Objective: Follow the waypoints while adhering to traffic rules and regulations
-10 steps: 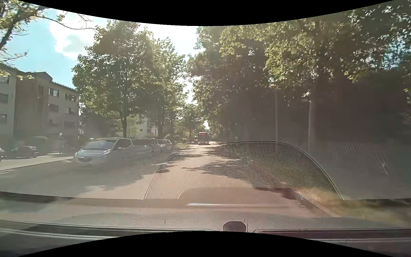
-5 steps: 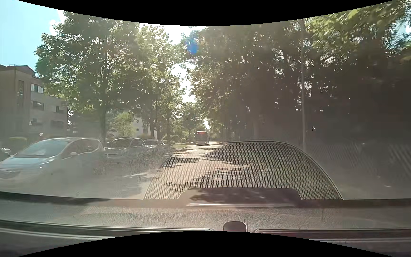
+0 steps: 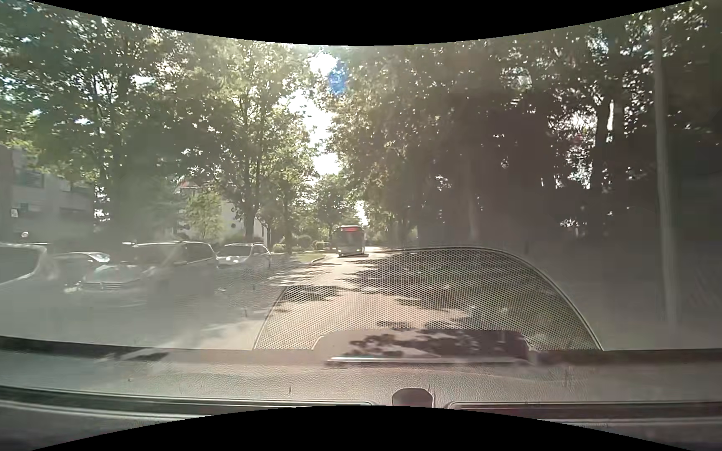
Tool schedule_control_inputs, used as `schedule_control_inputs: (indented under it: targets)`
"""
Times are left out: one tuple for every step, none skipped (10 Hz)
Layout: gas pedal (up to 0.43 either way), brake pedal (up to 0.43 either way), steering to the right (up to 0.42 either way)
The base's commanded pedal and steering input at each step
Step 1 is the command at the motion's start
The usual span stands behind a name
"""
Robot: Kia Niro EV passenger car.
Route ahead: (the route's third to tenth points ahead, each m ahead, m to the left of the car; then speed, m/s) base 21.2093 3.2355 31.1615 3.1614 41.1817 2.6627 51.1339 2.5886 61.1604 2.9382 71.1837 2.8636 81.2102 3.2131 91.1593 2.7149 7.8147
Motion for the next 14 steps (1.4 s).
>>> schedule_control_inputs:
  targets:
    - [0.098,0.006,0.003]
    - [0.087,0.006,0.003]
    - [0.067,0.006,0.003]
    - [0.059,0.006,0.003]
    - [0.059,0.006,0.003]
    - [0.047,0.006,0.003]
    - [0.028,0.006,0.003]
    - [0.000,0.006,0.003]
    - [0.000,0.006,0.003]
    - [0.000,0.006,0.003]
    - [0.000,0.006,0.003]
    - [0.000,0.006,0.001]
    - [0.000,0.006,-0.002]
    - [0.000,0.006,-0.008]
